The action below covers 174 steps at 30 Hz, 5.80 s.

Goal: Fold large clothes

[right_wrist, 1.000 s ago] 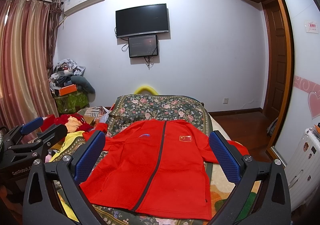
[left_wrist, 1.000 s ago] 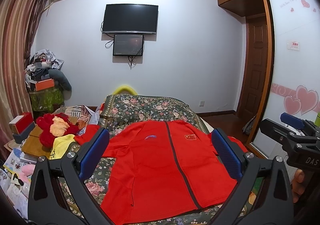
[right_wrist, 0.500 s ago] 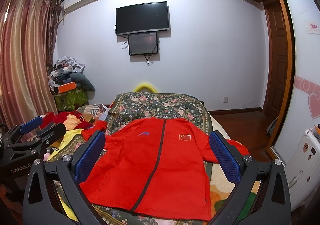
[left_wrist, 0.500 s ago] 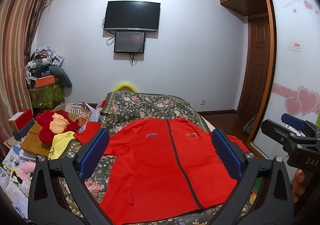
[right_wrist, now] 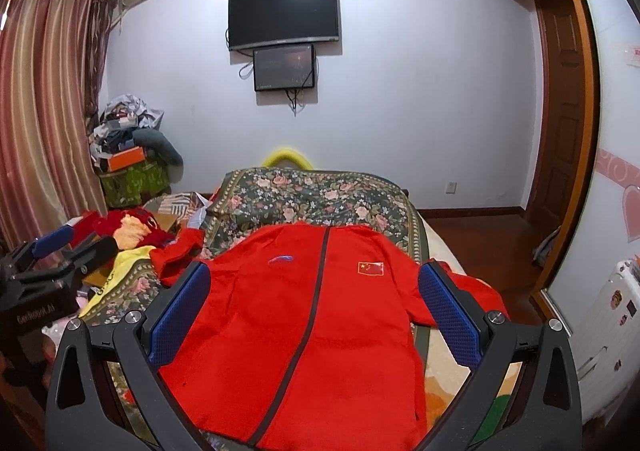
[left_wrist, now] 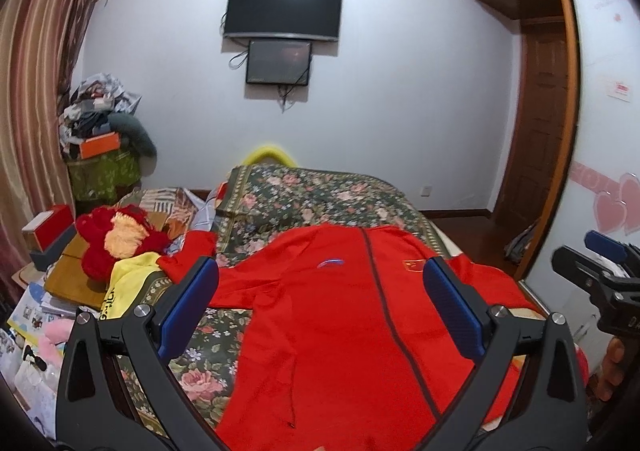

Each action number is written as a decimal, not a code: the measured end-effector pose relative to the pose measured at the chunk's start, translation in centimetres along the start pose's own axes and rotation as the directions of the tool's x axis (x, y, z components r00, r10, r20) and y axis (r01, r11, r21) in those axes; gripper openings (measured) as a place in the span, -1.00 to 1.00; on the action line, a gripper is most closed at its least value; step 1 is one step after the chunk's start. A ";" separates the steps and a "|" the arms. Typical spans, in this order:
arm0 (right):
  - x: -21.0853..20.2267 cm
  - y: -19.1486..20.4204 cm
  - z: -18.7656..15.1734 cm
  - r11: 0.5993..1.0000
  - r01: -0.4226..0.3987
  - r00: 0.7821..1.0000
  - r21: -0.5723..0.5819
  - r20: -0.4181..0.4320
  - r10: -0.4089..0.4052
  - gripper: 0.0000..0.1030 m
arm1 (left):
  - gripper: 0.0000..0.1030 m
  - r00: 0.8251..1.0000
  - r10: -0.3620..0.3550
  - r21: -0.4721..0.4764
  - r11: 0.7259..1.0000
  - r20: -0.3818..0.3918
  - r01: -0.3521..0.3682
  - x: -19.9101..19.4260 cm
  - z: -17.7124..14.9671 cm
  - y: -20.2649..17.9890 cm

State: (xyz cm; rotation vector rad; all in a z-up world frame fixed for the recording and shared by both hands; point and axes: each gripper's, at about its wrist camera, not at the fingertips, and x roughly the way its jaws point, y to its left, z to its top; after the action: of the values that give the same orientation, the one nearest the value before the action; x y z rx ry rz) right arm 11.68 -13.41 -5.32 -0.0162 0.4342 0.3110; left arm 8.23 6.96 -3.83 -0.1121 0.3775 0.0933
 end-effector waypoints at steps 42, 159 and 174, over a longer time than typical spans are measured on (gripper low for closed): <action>36.2 -4.9 -4.1 0.999 0.002 0.759 0.047 -0.650 0.029 1.00 | 0.33 0.628 0.484 0.307 0.874 -0.610 -0.376 49.8 -7.4 22.7; 30.0 -17.7 -7.1 0.936 0.266 0.796 0.228 -0.600 -0.080 -0.11 | 0.38 0.694 0.203 0.057 0.972 -0.691 -0.228 39.0 -13.1 15.2; 23.1 -16.7 -3.3 0.985 0.149 0.831 0.082 -0.550 -0.080 0.26 | 0.37 0.756 0.192 0.094 0.981 -0.626 -0.171 32.0 -7.4 11.7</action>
State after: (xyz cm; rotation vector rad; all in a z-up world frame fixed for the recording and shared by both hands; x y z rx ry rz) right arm 35.24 -22.85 -18.75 -0.0116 1.0207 0.1538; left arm 33.83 19.82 -23.65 -0.0719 1.0750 0.2455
